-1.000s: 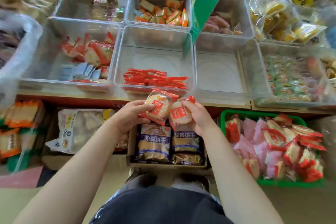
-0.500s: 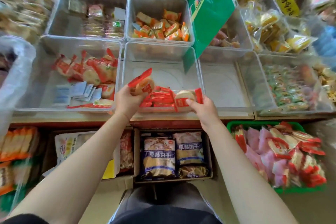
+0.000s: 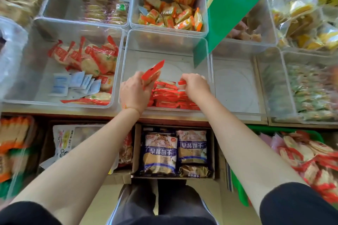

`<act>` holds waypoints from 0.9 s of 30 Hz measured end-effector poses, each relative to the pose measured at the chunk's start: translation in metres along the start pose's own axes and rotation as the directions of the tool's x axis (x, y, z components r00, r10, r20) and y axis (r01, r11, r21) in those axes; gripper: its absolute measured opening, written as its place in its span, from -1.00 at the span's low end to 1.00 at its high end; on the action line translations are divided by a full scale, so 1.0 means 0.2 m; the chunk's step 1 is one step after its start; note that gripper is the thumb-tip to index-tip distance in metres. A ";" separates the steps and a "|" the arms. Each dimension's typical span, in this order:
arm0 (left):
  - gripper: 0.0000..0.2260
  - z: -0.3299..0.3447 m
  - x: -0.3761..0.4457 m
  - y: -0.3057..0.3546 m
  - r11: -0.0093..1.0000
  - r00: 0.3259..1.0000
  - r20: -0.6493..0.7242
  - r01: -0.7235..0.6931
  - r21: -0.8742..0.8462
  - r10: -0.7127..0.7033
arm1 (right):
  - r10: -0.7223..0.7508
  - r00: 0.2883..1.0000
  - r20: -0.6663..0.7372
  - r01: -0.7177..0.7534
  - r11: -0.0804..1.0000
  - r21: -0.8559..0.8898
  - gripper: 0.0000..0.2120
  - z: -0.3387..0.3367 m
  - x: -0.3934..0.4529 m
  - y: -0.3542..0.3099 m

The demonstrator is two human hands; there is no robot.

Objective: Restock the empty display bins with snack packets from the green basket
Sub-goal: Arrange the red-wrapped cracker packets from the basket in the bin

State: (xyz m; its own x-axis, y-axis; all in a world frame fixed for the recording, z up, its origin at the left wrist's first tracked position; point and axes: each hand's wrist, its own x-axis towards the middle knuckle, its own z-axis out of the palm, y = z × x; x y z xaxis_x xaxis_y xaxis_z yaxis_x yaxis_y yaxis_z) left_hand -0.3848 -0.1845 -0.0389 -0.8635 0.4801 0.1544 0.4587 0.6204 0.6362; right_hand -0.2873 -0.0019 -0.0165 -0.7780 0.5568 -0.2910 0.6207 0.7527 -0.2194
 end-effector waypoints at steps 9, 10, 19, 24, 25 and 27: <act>-0.74 0.04 -0.02 0.00 0.982 0.994 0.004 -0.106 0.153 0.107 | 0.011 0.983 0.184 -0.034 0.992 0.119 -0.54 -0.07 0.07 -0.06; -0.75 0.05 -0.01 0.00 0.979 0.993 0.016 -0.116 0.168 0.115 | -0.051 0.996 0.078 0.034 0.978 0.207 -0.46 -0.09 0.07 -0.08; -0.68 0.07 -0.02 -0.01 0.982 0.995 0.045 -0.097 0.160 0.090 | -0.404 0.909 -0.103 0.414 0.903 0.114 -0.84 -0.17 0.13 -0.26; -0.57 0.06 -0.02 0.02 0.975 0.994 0.111 -0.029 0.221 0.005 | -0.190 0.949 -0.252 0.186 0.982 -0.040 -0.84 -0.16 0.17 -0.03; -0.58 0.05 -0.02 0.02 0.974 0.993 0.118 -0.017 0.225 -0.010 | -0.194 0.960 -0.202 0.168 0.976 -0.139 -0.77 -0.14 0.17 0.00; -0.60 0.05 -0.02 0.03 0.974 0.991 0.128 0.002 0.226 -0.031 | -0.140 0.990 0.017 0.141 0.967 -0.213 -0.61 -0.09 0.16 0.02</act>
State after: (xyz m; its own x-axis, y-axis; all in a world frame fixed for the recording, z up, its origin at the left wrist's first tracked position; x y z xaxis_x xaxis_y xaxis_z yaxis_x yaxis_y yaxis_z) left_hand -0.3774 -0.1768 -0.0436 -0.8434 0.5360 0.0362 0.4930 0.7454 0.4487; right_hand -0.3105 0.0247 -0.0106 -0.8557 0.4394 -0.2732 0.4700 0.8810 -0.0550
